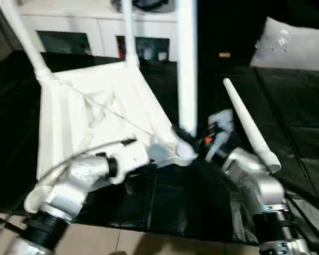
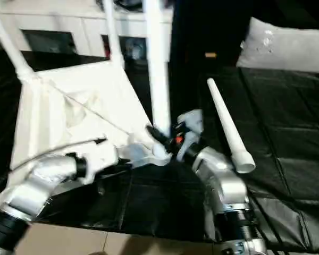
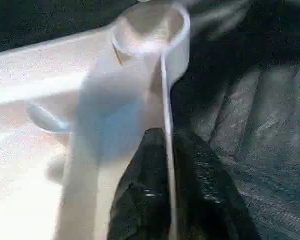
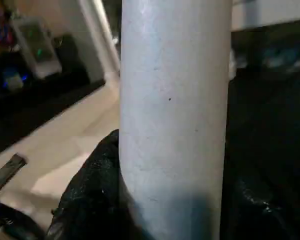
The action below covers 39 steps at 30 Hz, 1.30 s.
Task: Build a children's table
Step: Insert table leg to table base
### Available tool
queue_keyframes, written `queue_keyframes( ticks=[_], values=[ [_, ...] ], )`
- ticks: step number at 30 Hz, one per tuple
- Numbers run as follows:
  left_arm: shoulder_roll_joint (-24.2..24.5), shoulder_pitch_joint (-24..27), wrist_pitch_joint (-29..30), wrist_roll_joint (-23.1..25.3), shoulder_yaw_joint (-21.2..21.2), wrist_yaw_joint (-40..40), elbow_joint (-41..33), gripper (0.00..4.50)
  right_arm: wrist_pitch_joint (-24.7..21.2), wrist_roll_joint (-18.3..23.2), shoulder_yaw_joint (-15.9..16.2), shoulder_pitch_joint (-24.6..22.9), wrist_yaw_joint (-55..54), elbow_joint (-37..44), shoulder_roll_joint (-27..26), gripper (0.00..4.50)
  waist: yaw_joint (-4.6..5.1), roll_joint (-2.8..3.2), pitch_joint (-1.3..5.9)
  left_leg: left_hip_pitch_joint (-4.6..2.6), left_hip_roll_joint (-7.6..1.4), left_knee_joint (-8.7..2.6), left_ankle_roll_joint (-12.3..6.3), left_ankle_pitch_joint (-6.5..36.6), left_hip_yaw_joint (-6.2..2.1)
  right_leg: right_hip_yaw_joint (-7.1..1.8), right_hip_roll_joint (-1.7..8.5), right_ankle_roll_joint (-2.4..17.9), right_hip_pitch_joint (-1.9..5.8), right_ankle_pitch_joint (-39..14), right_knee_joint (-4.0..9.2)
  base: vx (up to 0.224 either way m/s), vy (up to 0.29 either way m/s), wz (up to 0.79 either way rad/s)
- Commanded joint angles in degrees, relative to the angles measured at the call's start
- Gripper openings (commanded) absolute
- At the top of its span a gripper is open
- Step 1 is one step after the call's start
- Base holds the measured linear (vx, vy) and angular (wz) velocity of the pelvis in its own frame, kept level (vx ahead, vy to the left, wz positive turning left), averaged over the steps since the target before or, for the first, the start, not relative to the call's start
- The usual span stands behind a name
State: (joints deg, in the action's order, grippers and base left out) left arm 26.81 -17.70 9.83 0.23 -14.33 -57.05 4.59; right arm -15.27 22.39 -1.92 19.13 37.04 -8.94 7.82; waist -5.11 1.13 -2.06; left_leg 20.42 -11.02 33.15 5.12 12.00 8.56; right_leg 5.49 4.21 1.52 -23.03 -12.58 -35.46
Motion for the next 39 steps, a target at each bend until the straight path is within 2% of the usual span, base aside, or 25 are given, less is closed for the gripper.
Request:
queue_keyframes(
  ticks=[1, 6, 8, 10, 11, 12, 14, 15, 17, 18, 19, 21, 22, 23, 26, 27, 28, 31, 33, 35, 39],
  values=[
    [-0.6, -1.0, -0.4, -3.0, 2.0, -0.1, -1.6, 0.88, 1.1, 1.3, -0.9, 0.6, -0.6, 2.3, -0.4, 1.91, -0.16, 0.29, 3.46, 0.35, -1.69, -2.90, -4.48, -0.9, -0.02, -3.43, 3.95, 13.7, 4.27, 10.0, 2.65, 0.000, 0.000, 0.00],
    [-6.0, -4.4, -1.5, -6.2, 7.1, 7.3, -1.5, 1.31, 0.6, 1.3, -0.4, 1.4, -1.5, 3.5, -0.8, 1.91, -0.28, 0.12, 3.13, 0.29, -1.92, -3.03, -3.29, 2.6, 0.09, -3.53, 4.08, 12.9, 4.26, 3.4, 3.20, 0.000, 0.000, 0.00],
    [-7.8, -5.4, -1.8, -6.3, 8.2, 10.5, -1.2, 1.54, 0.7, 0.7, 0.0, 1.5, -1.6, 3.5, -1.0, 1.91, -0.31, -0.04, 2.91, 0.33, -1.87, -3.16, -2.74, 4.0, 0.10, -3.55, 4.14, 11.8, 4.25, -0.1, 3.56, 0.000, 0.000, 0.00],
    [-11.0, -8.1, 1.2, -7.6, 10.5, 15.3, -0.5, 1.54, 0.9, -0.3, 1.0, 1.7, -1.9, 3.4, -1.3, 1.91, -0.31, -0.15, 2.90, 0.31, -1.82, -3.12, -1.96, 4.7, 0.15, -3.57, 4.17, 10.5, 4.33, -3.0, 3.81, 0.000, 0.000, 0.00],
    [-13.2, -10.5, 3.3, -9.1, 12.4, 18.7, 0.5, 1.59, 1.0, -0.9, 1.8, 1.6, -2.0, 3.6, -1.4, 1.91, -0.32, -0.41, 2.94, 0.45, -1.77, -3.10, -1.95, 4.0, 0.15, -3.59, 4.10, 10.0, 4.37, -3.2, 3.77, 0.000, 0.000, 0.00],
    [-14.3, -11.8, 4.2, -9.9, 13.5, 20.5, 1.1, 1.62, 1.1, -1.2, 2.2, 1.5, -2.0, 3.8, -1.5, 1.91, -0.35, -0.28, 2.95, 0.42, -1.72, -3.03, -1.78, 3.9, 0.19, -3.56, 4.03, 10.0, 4.28, -3.3, 3.75, 0.000, 0.000, 0.00],
    [-15.9, -13.9, 5.6, -10.8, 14.9, 22.9, 2.0, 1.62, 1.0, -1.6, 2.8, 1.3, -2.0, 4.0, -1.5, 1.91, -0.49, -0.46, 2.99, 0.55, -1.63, -2.97, -1.97, 3.4, 0.04, -3.48, 4.05, 9.8, 4.31, -2.9, 3.80, 0.000, 0.000, 0.00],
    [-15.9, -13.9, 5.6, -10.8, 14.9, 22.9, 2.0, 1.62, 1.0, -1.6, 2.8, 1.3, -2.0, 4.0, -1.5, 1.91, -0.33, -0.61, 2.98, 0.76, -1.52, -2.92, -2.06, 3.1, 0.07, -3.50, 3.97, 9.6, 4.46, -2.5, 3.78, 0.000, 0.000, 0.00],
    [-16.6, -15.3, 5.8, -10.8, 15.4, 24.0, 2.7, 1.62, 1.1, -2.0, 3.3, 1.2, -2.0, 4.0, -1.6, 1.91, -0.37, -0.65, 3.06, 0.64, -1.50, -2.78, -2.67, 1.7, 0.08, -3.50, 3.85, 9.4, 4.27, -1.1, 3.64, 0.000, 0.000, 0.00],
    [-18.0, -17.4, 5.8, -10.7, 15.0, 24.8, 3.1, 1.62, 1.5, -3.5, 4.7, 1.1, -2.0, 3.4, -1.4, 1.91, -0.44, -0.71, 3.16, 0.56, -1.48, -2.68, -2.83, 1.4, 0.09, -3.49, 3.86, 9.4, 4.26, -0.5, 3.59, 0.000, 0.000, 0.00],
    [-19.1, -18.6, 5.4, -10.6, 14.1, 25.0, 3.0, 1.62, 1.9, -5.1, 6.0, 1.0, -2.1, 2.8, -1.0, 1.91, -0.56, -0.49, 3.30, 0.55, -1.45, -2.59, -2.85, 0.6, 0.05, -3.46, 3.81, 9.6, 4.26, 0.6, 3.44, 0.000, 0.000, 0.00],
    [-19.5, -18.9, 5.3, -10.7, 13.7, 25.0, 2.8, 1.62, 2.0, -5.6, 6.4, 1.0, -2.1, 2.6, -0.8, 1.91, -0.69, -0.68, 3.34, 0.71, -1.54, -2.41, -3.30, -0.8, -0.02, -3.50, 3.83, 10.5, 4.29, 4.1, 3.08, 0.000, 0.000, 0.00],
    [-20.7, -19.3, 6.1, -11.3, 12.8, 24.8, 1.8, 1.62, 2.6, -7.2, 7.1, 1.1, -2.9, 1.7, -0.6, 1.91, -0.83, -0.67, 3.35, 0.72, -1.57, -2.42, -3.62, -0.9, -0.05, -3.48, 3.94, 10.8, 4.33, 4.9, 3.00, 0.000, 0.000, 0.00],
    [-21.7, -19.2, 7.1, -12.2, 12.1, 24.1, 0.3, 1.62, 2.8, -8.0, 7.2, 1.3, -3.7, 1.3, -0.6, 1.91, -0.94, -0.26, 3.31, 0.71, -1.68, -2.40, -3.41, -0.7, -0.05, -3.50, 4.13, 11.2, 4.29, 4.8, 2.93, 0.000, 0.000, 0.00],
    [-23.5, -18.6, 9.6, -14.1, 9.5, 22.8, -3.4, 1.62, 3.2, -9.1, 7.5, 1.8, -4.8, 0.7, -0.5, 1.91, -1.02, -0.45, 3.33, 0.62, -1.72, -2.40, -3.38, 0.0, 0.02, -3.52, 4.06, 11.6, 4.33, 4.7, 3.01, 0.000, 0.000, 0.00],
    [-23.7, -18.1, 10.3, -14.6, 8.4, 22.1, -4.7, 1.62, 3.3, -9.2, 7.6, 1.9, -4.9, 0.7, -0.5, 1.91, -1.13, -0.20, 3.29, 0.68, -1.73, -2.38, -3.41, 0.4, -0.04, -3.51, 4.10, 11.7, 4.35, 4.3, 3.03, 0.000, 0.000, 0.00],
    [-23.8, -17.8, 11.0, -15.2, 7.4, 21.5, -5.9, 1.62, 3.3, -9.4, 7.6, 2.0, -5.0, 0.7, -0.5, 1.91, -1.19, -0.42, 3.23, 0.73, -1.71, -2.42, -3.51, 0.8, 0.02, -3.53, 4.07, 11.6, 4.39, 3.7, 3.18, 0.000, 0.000, 0.00],
    [-23.9, -17.5, 11.7, -16.4, 6.5, 20.5, -7.4, 1.62, 3.3, -9.6, 7.7, 2.1, -5.1, 0.8, -0.4, 1.91, -1.29, -0.25, 3.14, 0.66, -1.73, -2.49, -3.47, 1.6, 0.02, -3.53, 3.98, 11.2, 4.33, 2.3, 3.30, 0.000, 0.000, 0.00],
    [-24.1, -17.3, 12.4, -17.9, 5.7, 19.1, -8.8, 1.62, 3.5, -10.1, 7.7, 2.3, -5.3, 0.7, -0.3, 1.91, -1.14, -0.50, 3.00, 0.85, -1.62, -2.60, -2.95, 2.4, 0.00, -3.45, 3.91, 10.5, 4.55, 0.4, 3.47, 0.000, 0.000, 0.00],
    [-24.1, -17.3, 12.6, -18.2, 5.4, 18.5, -9.3, 1.62, 3.7, -10.3, 7.8, 2.3, -5.4, 0.6, -0.3, 1.91, -1.10, -0.48, 3.00, 0.64, -1.61, -2.59, -2.71, 3.1, 0.08, -3.47, 3.85, 9.8, 4.34, -1.3, 3.71, 0.000, 0.000, 0.00],
    [-24.0, -17.1, 12.4, -17.8, 5.0, 17.9, -9.5, 1.62, 4.1, -10.7, 7.9, 2.8, -5.6, 0.1, -0.1, 1.91, -1.05, -0.38, 3.06, 0.63, -1.63, -2.56, -2.69, 2.4, 0.02, -3.48, 3.77, 9.5, 4.30, -0.5, 3.62, 0.000, 0.000, 0.00]
  ],
)
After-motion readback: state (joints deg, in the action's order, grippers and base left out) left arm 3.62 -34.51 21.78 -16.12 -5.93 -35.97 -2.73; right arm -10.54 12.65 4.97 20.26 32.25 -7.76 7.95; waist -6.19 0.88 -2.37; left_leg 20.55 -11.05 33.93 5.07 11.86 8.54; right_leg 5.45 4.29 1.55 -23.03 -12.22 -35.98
